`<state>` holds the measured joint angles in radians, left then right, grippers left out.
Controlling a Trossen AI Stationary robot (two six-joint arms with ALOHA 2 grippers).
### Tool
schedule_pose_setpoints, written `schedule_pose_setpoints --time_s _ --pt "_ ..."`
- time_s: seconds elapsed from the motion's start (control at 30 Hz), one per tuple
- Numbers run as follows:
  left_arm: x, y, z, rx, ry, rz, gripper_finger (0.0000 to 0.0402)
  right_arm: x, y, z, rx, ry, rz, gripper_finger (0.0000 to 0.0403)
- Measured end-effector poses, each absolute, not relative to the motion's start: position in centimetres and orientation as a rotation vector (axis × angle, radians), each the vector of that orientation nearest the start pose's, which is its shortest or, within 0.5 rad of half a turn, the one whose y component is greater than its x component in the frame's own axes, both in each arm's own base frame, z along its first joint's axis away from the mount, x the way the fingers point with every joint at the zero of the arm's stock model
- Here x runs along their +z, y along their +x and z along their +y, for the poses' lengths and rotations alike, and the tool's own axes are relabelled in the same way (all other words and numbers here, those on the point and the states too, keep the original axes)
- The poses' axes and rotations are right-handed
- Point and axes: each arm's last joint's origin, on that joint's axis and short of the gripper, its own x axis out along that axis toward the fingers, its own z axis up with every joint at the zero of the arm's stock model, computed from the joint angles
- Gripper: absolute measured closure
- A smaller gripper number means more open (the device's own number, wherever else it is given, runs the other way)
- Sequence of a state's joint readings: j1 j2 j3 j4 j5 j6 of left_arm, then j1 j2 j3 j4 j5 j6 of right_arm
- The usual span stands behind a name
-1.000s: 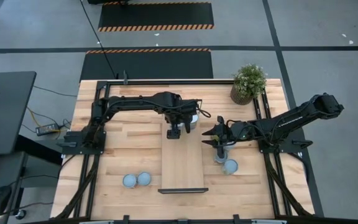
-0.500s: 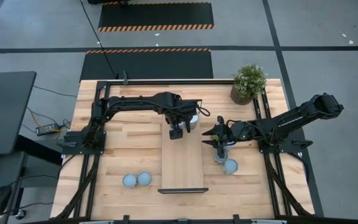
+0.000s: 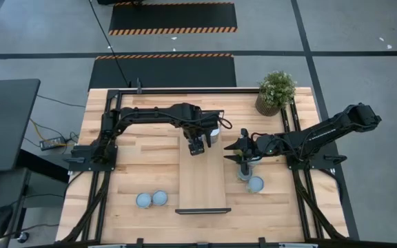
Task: Pick and place cans onto a shelf
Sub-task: Put the canned carrots on the shelf
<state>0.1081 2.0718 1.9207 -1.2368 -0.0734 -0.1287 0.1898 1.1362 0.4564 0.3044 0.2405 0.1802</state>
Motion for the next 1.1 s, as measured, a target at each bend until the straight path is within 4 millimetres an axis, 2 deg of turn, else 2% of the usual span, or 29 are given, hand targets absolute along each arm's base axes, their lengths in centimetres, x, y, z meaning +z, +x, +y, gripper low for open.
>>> schedule_pose_setpoints --time_s 0.27,0.43,0.67,0.83,1.1 --pt "26.3 41.0 5.7 0.382 -0.262 1.373 0.0072 20.1 22.4 3.6 -0.084 0.102 0.36 0.0237" --pt "26.3 40.7 7.1 0.38 -0.312 1.374 0.007 20.0 22.4 3.6 -0.083 0.102 0.36 0.0237" --pt "26.3 40.5 8.3 0.362 -0.317 1.375 0.0038 20.0 22.4 3.6 -0.083 0.101 0.36 0.0237" --pt "26.3 40.5 8.4 0.332 -0.267 1.379 0.0007 20.0 22.4 3.6 -0.078 0.074 0.362 0.0237" --pt "26.5 40.5 8.2 0.329 -0.161 1.382 0.0004 19.6 22.6 2.7 -0.113 -0.043 0.392 0.0237"
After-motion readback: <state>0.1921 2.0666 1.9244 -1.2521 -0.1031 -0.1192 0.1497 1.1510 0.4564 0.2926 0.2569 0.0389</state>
